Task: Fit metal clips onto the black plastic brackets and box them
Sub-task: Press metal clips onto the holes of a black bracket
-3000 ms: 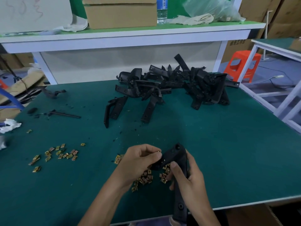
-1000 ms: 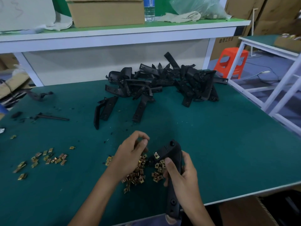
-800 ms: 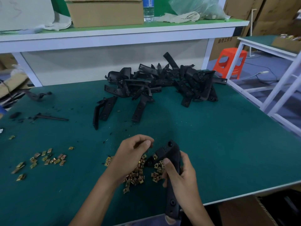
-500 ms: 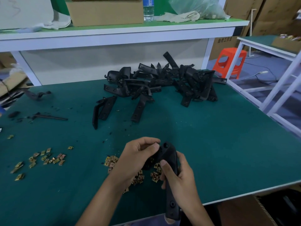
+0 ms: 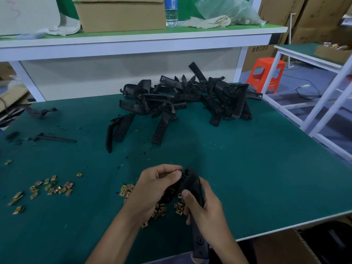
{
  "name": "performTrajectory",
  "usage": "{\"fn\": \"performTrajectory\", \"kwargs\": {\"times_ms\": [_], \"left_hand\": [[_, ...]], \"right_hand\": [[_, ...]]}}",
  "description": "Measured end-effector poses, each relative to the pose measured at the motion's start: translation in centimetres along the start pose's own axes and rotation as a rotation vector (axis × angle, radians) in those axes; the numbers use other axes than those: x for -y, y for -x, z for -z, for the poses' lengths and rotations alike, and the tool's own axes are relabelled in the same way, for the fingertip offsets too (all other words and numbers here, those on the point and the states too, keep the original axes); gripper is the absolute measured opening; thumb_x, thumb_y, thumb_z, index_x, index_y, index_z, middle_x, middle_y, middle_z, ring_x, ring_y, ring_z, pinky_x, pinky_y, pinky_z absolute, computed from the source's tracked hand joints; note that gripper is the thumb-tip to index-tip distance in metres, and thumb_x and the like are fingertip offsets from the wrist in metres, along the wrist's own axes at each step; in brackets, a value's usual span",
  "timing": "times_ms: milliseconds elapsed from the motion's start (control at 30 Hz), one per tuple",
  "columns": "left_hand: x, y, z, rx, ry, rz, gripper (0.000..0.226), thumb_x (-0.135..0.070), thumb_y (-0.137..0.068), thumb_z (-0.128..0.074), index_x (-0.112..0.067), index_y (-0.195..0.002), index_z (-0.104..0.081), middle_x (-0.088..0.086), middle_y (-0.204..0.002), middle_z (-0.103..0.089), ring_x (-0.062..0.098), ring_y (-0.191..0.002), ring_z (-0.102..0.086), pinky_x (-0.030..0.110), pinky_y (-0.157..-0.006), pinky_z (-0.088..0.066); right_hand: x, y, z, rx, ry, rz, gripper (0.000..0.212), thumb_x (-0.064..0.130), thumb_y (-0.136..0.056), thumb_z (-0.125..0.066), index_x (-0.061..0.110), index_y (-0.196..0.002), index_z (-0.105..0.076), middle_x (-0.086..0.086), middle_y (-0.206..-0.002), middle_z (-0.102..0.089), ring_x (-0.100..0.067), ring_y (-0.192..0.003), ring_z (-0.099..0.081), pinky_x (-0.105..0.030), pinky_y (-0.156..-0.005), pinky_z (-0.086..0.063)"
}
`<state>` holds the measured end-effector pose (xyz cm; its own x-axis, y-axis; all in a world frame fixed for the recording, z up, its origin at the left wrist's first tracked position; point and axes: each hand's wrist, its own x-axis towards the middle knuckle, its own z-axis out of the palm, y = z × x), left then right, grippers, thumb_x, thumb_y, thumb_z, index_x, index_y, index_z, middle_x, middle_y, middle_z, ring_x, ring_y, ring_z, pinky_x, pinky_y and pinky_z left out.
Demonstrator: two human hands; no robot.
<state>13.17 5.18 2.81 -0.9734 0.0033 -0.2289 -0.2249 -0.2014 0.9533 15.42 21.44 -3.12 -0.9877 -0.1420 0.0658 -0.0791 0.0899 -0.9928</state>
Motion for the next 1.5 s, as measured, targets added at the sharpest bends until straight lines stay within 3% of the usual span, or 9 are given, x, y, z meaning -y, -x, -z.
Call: {"fn": "performTrajectory", "kwargs": {"times_ms": [267, 433, 633, 967, 1100, 1267, 1500], "left_hand": [[0.9, 0.1, -0.1, -0.062, 0.054, -0.006, 0.013, -0.007, -0.090, -0.070, -0.008, -0.100, -0.078, 0.017, -0.102, -0.077, 0.024, -0.096, -0.072, 0.035, -0.092, -0.056], [0.6, 0.2, 0.3, -0.039, 0.191, 0.081, 0.021, -0.005, -0.092, -0.067, 0.002, -0.110, -0.072, 0.025, -0.108, -0.073, 0.028, -0.094, -0.072, 0.033, -0.084, -0.060], [0.8, 0.2, -0.3, -0.112, 0.192, 0.058, 0.020, -0.003, -0.092, -0.066, 0.001, -0.111, -0.072, 0.025, -0.110, -0.073, 0.034, -0.104, -0.069, 0.043, -0.098, -0.055], [1.2, 0.9, 0.4, -0.060, 0.337, 0.077, 0.027, -0.013, -0.078, -0.073, -0.002, -0.103, -0.076, 0.023, -0.104, -0.073, 0.028, -0.090, -0.072, 0.032, -0.077, -0.060], [1.4, 1.1, 0.1, -0.063, 0.364, 0.079, 0.027, -0.017, -0.080, -0.073, -0.005, -0.104, -0.075, 0.021, -0.103, -0.074, 0.029, -0.091, -0.071, 0.035, -0.080, -0.059], [1.3, 1.3, -0.5, -0.104, 0.436, 0.097, 0.026, -0.014, -0.079, -0.073, -0.004, -0.103, -0.073, 0.020, -0.097, -0.075, 0.026, -0.083, -0.073, 0.032, -0.073, -0.062], [0.9, 1.2, 0.0, -0.068, 0.366, 0.082, 0.021, -0.015, -0.078, -0.073, -0.007, -0.097, -0.078, 0.019, -0.097, -0.075, 0.025, -0.082, -0.073, 0.031, -0.068, -0.061]], "right_hand": [[-0.1, -0.2, 0.2, 0.012, 0.050, 0.010, 0.027, 0.040, -0.099, -0.062, 0.047, -0.125, -0.057, -0.008, -0.067, -0.065, -0.022, -0.046, -0.058, -0.034, -0.049, -0.052], [-0.1, -0.5, 0.2, 0.061, 0.093, 0.012, 0.031, 0.044, -0.099, -0.061, 0.055, -0.126, -0.052, -0.007, -0.068, -0.067, -0.023, -0.048, -0.062, -0.030, -0.052, -0.053], [-0.2, -1.0, 0.3, 0.055, 0.137, 0.020, 0.031, 0.043, -0.099, -0.061, 0.053, -0.127, -0.052, -0.006, -0.068, -0.068, -0.024, -0.046, -0.062, -0.030, -0.051, -0.053], [0.7, -0.5, 0.3, 0.067, -0.010, -0.007, 0.025, 0.034, -0.098, -0.065, 0.048, -0.118, -0.061, -0.009, -0.064, -0.062, -0.021, -0.047, -0.054, -0.033, -0.048, -0.049], [0.9, -0.6, 0.5, 0.079, -0.035, -0.012, 0.024, 0.032, -0.099, -0.065, 0.048, -0.116, -0.062, -0.008, -0.061, -0.061, -0.021, -0.046, -0.052, -0.032, -0.048, -0.047], [0.7, -0.7, 0.5, 0.074, -0.053, -0.003, 0.021, 0.032, -0.098, -0.066, 0.040, -0.118, -0.064, -0.007, -0.061, -0.060, -0.020, -0.047, -0.052, -0.033, -0.047, -0.047], [0.5, -0.7, 0.3, 0.100, -0.017, 0.002, 0.025, 0.038, -0.097, -0.067, 0.054, -0.116, -0.061, -0.006, -0.063, -0.062, -0.018, -0.049, -0.057, -0.030, -0.048, -0.051]]}}
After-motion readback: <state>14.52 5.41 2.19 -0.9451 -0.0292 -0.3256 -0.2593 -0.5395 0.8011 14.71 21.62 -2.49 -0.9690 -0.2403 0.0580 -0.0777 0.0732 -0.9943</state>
